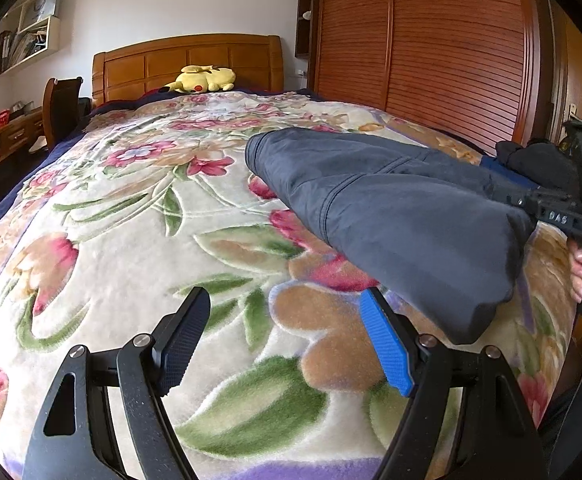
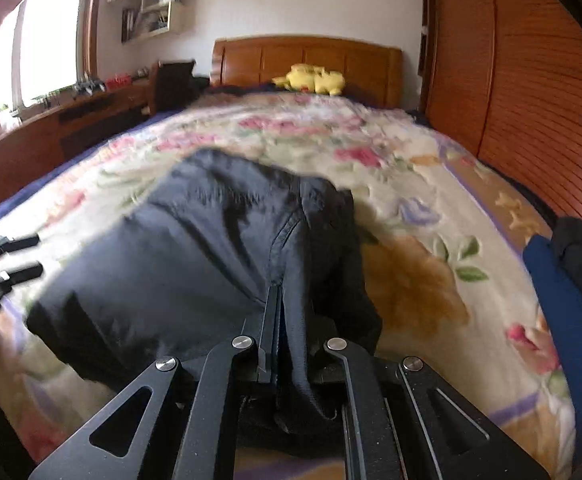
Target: Fold large clothes
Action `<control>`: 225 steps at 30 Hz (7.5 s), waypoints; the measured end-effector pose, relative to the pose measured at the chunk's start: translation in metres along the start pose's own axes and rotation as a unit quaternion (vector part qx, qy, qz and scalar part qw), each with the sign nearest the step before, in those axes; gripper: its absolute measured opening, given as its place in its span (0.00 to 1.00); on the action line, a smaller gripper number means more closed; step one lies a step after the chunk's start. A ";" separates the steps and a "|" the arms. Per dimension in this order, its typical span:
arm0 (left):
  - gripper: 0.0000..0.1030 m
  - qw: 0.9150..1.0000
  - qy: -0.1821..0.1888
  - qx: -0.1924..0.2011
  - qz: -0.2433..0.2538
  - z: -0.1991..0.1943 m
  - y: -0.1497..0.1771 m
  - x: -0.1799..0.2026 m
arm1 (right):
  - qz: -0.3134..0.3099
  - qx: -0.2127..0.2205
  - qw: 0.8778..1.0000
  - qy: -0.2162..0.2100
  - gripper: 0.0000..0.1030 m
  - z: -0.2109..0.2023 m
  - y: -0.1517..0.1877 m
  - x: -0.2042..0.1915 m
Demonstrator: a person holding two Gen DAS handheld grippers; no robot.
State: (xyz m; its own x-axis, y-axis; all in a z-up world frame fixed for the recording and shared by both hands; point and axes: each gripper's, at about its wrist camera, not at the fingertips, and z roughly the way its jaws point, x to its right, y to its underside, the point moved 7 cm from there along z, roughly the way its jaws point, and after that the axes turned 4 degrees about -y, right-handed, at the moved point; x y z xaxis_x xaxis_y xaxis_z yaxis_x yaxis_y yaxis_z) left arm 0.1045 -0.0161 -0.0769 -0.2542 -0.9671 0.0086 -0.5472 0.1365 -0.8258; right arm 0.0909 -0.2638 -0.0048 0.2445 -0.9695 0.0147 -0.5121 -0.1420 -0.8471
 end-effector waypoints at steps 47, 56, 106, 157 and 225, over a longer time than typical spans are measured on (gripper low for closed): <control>0.76 0.999 -0.005 -0.043 0.002 0.191 -0.130 -0.044 | 0.096 -0.013 0.995 0.021 0.73 0.005 0.047 0.040; 0.76 0.996 0.032 -0.085 -0.018 0.222 -0.121 -0.037 | 0.104 -0.013 0.994 0.011 0.75 0.006 0.050 0.036; 0.08 0.995 -0.037 0.051 0.081 0.080 -0.218 0.088 | 0.023 0.096 0.995 -0.005 0.09 -0.059 -0.016 0.058; 0.77 0.957 0.220 0.080 0.172 0.038 -0.219 0.452 | 0.138 0.061 0.897 0.417 0.67 -0.320 0.091 0.275; 0.95 0.987 -0.118 0.093 -0.052 -0.038 -0.034 -0.020 | 0.030 0.143 0.989 -0.005 0.82 -0.032 0.013 -0.012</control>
State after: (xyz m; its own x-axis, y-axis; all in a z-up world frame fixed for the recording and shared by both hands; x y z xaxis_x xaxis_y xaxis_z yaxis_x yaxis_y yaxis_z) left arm 0.0985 0.0068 -0.0275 0.0002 -0.9999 -0.0148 -0.3987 0.0135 -0.9170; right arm 0.0547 -0.2607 0.0013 0.2298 -0.9723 -0.0439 -0.2721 -0.0208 -0.9620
